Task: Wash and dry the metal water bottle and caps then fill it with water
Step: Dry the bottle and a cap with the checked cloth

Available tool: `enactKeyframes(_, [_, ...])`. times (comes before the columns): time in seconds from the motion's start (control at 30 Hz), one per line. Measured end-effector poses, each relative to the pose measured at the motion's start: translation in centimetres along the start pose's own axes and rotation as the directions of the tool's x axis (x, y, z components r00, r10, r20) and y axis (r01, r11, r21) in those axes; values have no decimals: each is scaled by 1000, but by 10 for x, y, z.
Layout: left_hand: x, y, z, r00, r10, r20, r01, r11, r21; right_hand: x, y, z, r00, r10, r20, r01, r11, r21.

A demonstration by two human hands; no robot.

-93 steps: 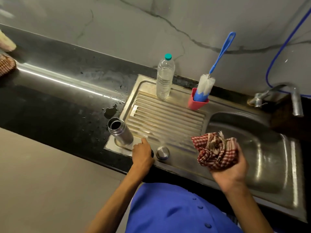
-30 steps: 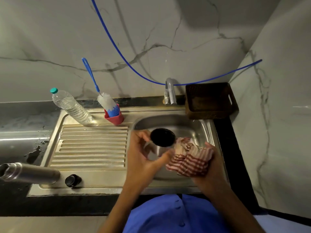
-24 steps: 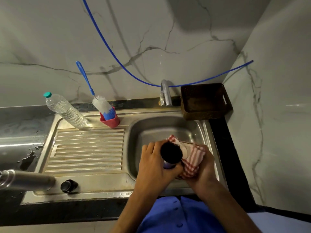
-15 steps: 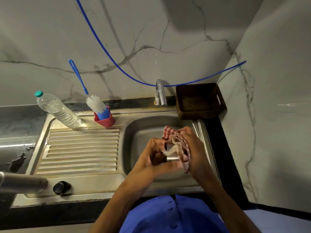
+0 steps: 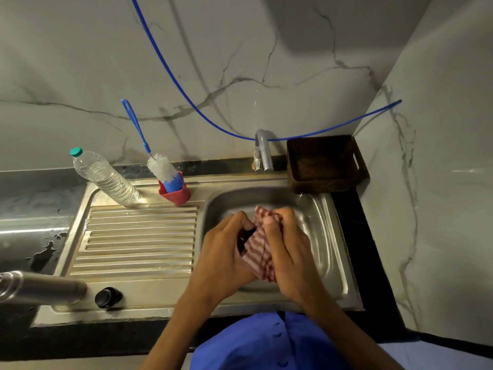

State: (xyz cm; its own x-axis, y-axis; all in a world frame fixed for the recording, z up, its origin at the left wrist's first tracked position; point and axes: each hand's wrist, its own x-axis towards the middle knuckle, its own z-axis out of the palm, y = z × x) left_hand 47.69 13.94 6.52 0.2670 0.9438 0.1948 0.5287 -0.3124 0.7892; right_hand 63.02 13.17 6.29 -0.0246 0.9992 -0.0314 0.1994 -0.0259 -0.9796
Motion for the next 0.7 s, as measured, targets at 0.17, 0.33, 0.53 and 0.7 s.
enactKeyframes(0.17, [-1,-8,-12,981,84,177,-19,940,-340,18,-9,-29,871,302,388,-391,903,176])
enactKeyframes(0.33, [12,-2,-7,968,-141,-209,66,941,-333,4,-11,-14,809,419,412,-587,542,602])
enactKeyframes(0.53, [-1,-7,-25,954,-81,-290,76,997,-28,0,-5,26,851,444,280,-507,834,218])
enactKeyframes(0.7, [-24,-5,-42,985,-172,25,154,931,332,13,25,25,693,583,424,-670,738,80])
